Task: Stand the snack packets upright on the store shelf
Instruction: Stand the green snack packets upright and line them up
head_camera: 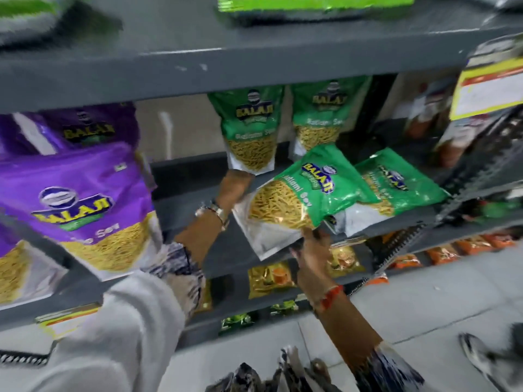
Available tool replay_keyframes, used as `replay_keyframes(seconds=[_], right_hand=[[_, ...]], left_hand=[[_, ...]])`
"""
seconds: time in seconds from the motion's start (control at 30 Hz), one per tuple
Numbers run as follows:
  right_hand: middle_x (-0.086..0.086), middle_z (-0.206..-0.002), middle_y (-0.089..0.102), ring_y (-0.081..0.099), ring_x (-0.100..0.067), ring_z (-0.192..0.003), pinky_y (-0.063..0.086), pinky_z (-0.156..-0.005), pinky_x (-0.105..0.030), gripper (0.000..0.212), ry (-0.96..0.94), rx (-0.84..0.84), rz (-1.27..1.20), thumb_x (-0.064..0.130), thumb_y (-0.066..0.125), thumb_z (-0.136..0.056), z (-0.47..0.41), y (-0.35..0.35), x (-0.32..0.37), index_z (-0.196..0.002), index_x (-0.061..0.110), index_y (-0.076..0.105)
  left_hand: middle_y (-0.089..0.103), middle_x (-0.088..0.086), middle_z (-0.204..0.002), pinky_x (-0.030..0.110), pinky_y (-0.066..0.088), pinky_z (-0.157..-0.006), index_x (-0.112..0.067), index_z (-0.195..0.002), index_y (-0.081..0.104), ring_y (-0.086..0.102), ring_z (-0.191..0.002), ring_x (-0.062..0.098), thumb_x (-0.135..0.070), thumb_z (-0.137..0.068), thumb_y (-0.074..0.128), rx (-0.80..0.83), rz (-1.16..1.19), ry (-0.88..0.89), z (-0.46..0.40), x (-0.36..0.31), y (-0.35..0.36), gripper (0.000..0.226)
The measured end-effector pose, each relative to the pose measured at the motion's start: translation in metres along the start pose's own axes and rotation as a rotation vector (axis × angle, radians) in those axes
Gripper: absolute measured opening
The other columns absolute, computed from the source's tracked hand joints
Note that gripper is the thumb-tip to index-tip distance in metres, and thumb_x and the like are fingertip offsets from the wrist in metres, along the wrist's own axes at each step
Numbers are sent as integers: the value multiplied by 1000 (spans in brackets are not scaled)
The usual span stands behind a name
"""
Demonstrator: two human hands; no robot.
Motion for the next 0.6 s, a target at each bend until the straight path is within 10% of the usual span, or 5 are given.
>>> replay_keyframes(seconds=[0.1, 0.23, 0.47, 0.6], right_hand=[[-14, -118, 56, 56, -30, -108, 50, -81, -39, 32, 55, 147, -10, 12, 38, -97, 3, 9, 2, -128, 9, 42], [-13, -109, 59, 59, -25, -94, 52, -71, -32, 20, 83, 189, -39, 11, 37, -97, -3, 6, 9, -112, 12, 51], [-11, -113, 65, 61, -34, -103, 55, -76, -45, 30, 94, 265, 122, 24, 41, -97, -10, -15, 15, -120, 13, 56], [-22, -109, 64, 59, -16, -83, 50, -83, -38, 23, -58, 333, 188, 18, 42, -96, -11, -26, 51, -88, 24, 63]], left_hand=[[61, 5, -92, 23, 51, -77, -15, -89, 60, 59, -83, 17, -26, -85, 56, 273, 110, -61, -14, -1, 28, 13], [72, -4, -90, 22, 54, -81, -15, -108, 62, 67, -82, 12, -25, -89, 54, 405, 148, -121, -14, 7, 52, 24], [74, 8, -83, 32, 53, -73, -7, -84, 67, 68, -65, 22, -24, -79, 66, 86, 319, -287, 31, 43, 29, 18], [70, -3, -52, 24, 54, -59, -12, -70, 68, 65, -52, 16, -22, -76, 70, -178, 495, -292, 86, 46, 17, 12]])
Point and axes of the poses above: each hand's wrist, its own z-axis away from the middle knuckle, its own y-axis out of the palm, x = y × z, the point moved 9 cm from there along -z, towards the middle knuckle
